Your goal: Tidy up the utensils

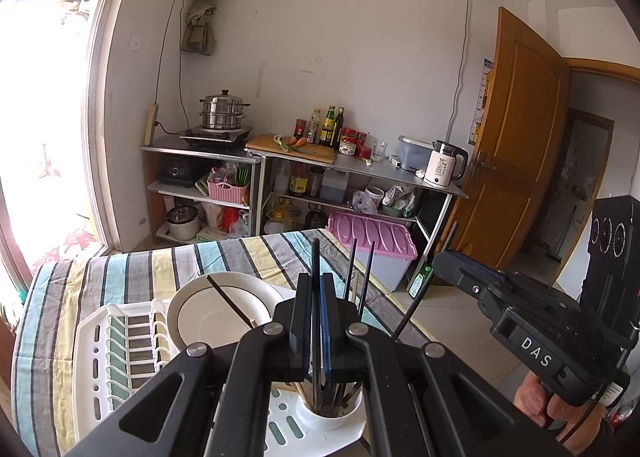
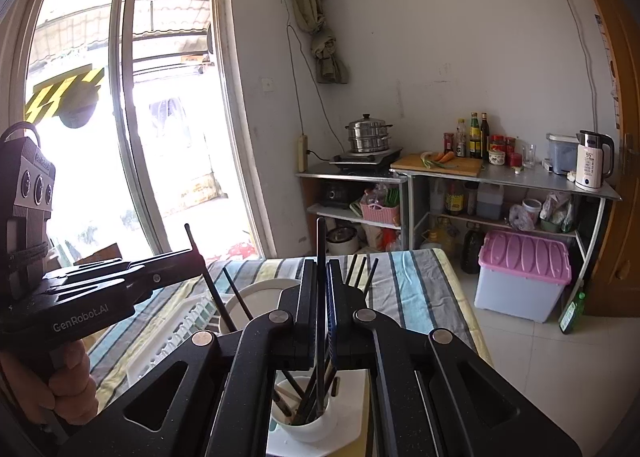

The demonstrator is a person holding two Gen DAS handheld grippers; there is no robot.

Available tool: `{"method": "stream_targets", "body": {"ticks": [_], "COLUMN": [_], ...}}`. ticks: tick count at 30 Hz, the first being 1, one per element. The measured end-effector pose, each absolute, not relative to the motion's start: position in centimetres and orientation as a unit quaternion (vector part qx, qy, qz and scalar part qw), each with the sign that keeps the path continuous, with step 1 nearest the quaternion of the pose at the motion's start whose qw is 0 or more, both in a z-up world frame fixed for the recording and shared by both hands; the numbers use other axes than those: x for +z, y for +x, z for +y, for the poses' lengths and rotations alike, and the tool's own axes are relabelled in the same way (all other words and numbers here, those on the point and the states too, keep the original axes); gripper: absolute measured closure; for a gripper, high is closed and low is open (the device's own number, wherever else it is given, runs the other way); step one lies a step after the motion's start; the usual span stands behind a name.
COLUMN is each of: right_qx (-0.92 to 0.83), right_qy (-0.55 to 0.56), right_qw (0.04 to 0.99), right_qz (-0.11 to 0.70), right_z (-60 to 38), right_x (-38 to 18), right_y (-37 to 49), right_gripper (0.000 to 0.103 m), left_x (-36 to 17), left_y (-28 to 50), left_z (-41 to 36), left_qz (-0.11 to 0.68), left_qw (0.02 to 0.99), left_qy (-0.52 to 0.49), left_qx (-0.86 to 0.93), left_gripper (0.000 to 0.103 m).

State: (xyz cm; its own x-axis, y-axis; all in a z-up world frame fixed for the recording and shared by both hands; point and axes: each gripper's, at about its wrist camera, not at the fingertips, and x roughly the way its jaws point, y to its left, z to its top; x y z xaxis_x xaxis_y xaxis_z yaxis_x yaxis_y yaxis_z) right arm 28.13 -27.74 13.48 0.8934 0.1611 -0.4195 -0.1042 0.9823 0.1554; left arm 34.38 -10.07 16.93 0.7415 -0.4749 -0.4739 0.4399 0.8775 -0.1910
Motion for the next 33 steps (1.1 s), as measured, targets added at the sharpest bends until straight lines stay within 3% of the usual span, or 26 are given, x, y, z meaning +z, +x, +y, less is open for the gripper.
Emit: {"method": "stream_targets", "body": {"ticks": [23, 27, 33], "right_qx": [0.053, 0.056, 0.056], "right_qy": [0.069, 0.065, 0.053], "right_qw": [0.962, 0.963, 0.964], "right_qz": [0.258, 0.255, 0.253], "right_z": [-28.9, -28.7, -28.3], "right_x": [11.5, 11.5, 11.4], "right_y": [28.8, 28.4, 27.2], "right_gripper": [0.098, 0.09, 0.088], "left_x": [14.6, 14.6, 14.2], "left_y": [34.7, 34.5, 32.9], "left_z": [-8.7, -8.5, -8.3], "left_qz": [0.28, 0.279, 0.28], "left_qw": [0.932, 0.934, 0.935], "left_qy": [-0.036, -0.035, -0.025], "left_qx": [-0.227, -0.221, -0.216], "left_gripper": [0.099, 0.099, 0.099]}}
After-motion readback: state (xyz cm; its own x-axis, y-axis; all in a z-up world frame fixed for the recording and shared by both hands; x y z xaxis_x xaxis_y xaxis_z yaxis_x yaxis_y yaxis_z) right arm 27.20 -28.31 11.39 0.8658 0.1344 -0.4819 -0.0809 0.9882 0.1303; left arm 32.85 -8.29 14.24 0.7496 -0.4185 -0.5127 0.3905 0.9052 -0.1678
